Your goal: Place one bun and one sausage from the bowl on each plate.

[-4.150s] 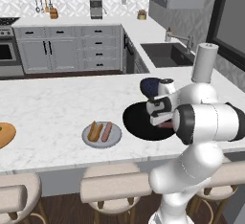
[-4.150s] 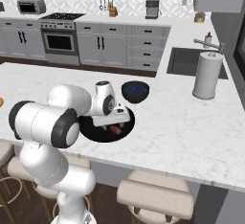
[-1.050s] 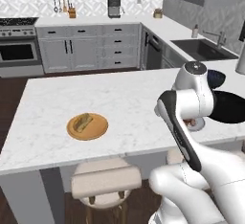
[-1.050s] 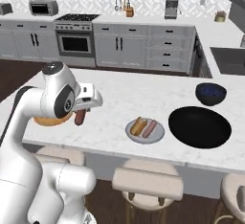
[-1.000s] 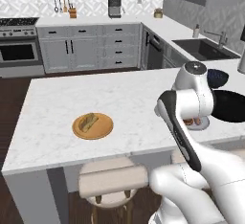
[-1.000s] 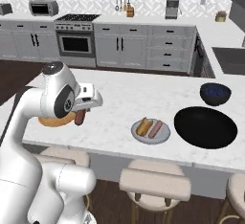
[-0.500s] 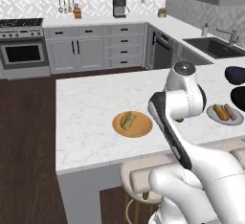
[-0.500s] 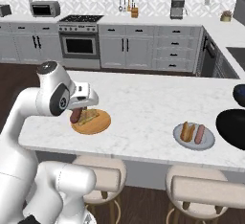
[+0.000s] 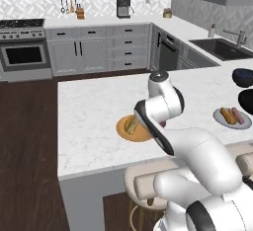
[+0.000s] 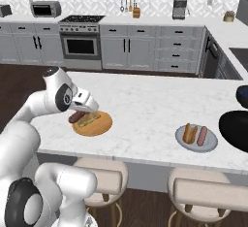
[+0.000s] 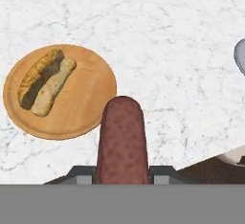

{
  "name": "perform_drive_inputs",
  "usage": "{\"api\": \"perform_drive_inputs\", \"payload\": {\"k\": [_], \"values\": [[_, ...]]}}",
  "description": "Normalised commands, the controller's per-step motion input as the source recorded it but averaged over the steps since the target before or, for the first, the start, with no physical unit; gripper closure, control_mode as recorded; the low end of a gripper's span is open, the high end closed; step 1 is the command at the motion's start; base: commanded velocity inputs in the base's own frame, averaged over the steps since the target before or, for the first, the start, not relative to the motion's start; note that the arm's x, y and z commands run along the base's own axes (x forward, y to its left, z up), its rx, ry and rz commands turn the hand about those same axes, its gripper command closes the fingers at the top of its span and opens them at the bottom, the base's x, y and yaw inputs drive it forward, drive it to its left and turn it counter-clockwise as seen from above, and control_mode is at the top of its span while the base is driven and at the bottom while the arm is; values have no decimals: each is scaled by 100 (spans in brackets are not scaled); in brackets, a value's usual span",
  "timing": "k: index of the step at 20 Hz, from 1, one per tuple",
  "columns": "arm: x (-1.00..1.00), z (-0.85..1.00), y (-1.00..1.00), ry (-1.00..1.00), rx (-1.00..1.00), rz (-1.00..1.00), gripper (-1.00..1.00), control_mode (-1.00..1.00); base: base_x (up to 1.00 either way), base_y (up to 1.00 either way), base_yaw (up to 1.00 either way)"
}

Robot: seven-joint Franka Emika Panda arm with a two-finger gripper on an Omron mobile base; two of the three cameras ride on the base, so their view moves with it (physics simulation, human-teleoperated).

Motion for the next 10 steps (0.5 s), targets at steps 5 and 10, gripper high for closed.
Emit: {"api": "perform_drive_inputs", "payload": {"k": [5, 10], "values": [[68, -53, -12, 6, 24, -23, 100, -100, 0, 0, 0], [48, -63, -22, 4, 24, -8, 100, -100, 0, 0, 0]]}}
